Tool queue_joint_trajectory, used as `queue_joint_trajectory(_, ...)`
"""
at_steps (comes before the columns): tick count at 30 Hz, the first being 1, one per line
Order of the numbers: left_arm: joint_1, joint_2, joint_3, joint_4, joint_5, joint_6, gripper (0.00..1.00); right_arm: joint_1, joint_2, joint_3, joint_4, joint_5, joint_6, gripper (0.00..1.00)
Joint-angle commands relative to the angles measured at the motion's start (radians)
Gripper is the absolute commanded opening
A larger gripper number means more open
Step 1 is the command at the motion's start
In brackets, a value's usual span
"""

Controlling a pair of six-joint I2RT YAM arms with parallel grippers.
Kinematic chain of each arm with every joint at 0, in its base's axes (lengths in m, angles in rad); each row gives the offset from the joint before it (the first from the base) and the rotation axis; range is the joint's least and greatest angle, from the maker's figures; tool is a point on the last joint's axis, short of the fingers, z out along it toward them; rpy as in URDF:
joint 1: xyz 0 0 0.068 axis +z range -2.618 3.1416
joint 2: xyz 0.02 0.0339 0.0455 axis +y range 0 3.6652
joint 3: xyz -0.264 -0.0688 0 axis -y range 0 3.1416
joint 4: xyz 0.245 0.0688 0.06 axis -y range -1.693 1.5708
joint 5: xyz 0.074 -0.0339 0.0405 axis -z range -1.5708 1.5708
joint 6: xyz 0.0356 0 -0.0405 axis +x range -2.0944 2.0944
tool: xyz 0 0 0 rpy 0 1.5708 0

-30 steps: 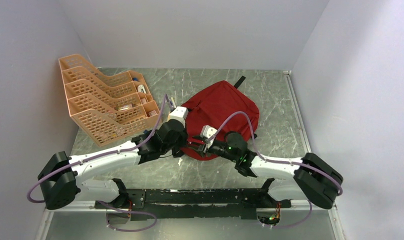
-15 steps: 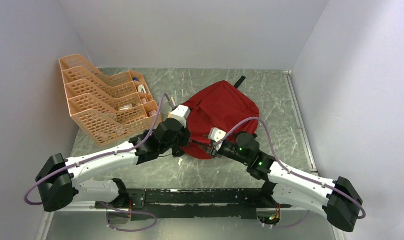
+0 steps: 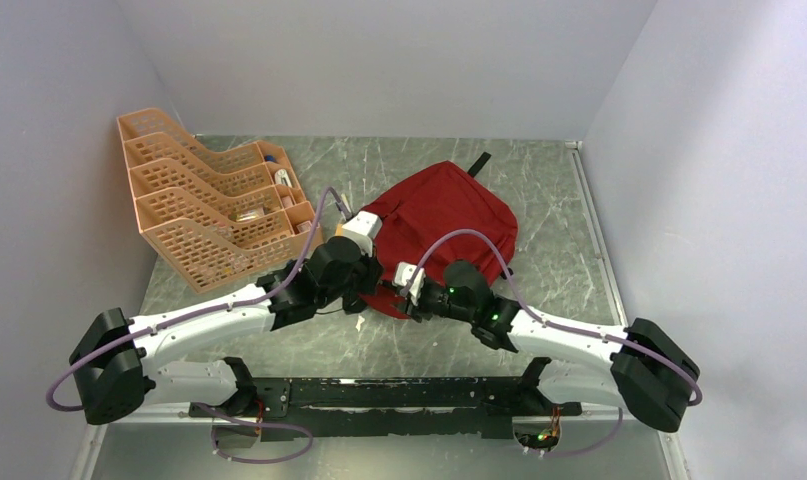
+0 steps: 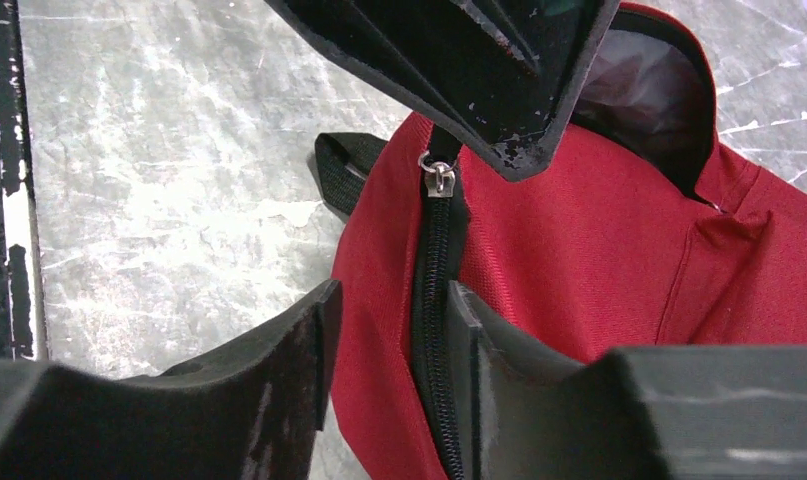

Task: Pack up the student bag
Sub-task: Zip the student bag at the center of the board.

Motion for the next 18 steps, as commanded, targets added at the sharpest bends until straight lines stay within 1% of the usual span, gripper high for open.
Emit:
queue_joint_trajectory(1, 0.007, -0.017, -0.002, 0.047, 0.015, 0.005, 0.05, 0.006, 0.022, 0.026, 0.063, 0.004, -0.022, 0.4)
queue_joint_trajectory(4, 0.007, -0.006, 0.008, 0.034, 0.0, 0.007, 0.05, 0.006, 0.013, 0.03, 0.039, 0.012, 0.001, 0.25)
queue_joint_trajectory(12, 0.025, 0.07, 0.117, -0.09, -0.112, 0.035, 0.05, 0.007, -0.075, 0.04, -0.141, -0.027, 0.066, 0.1)
queue_joint_trajectory(15, 0.054, 0.107, 0.163, -0.139, -0.144, 0.032, 0.05, 0.009, -0.117, 0.041, -0.21, -0.061, 0.086, 0.0)
queue_joint_trajectory(18, 0.08, 0.113, 0.178, -0.149, -0.147, 0.04, 0.05, 0.019, -0.138, 0.07, -0.311, -0.087, 0.08, 0.0)
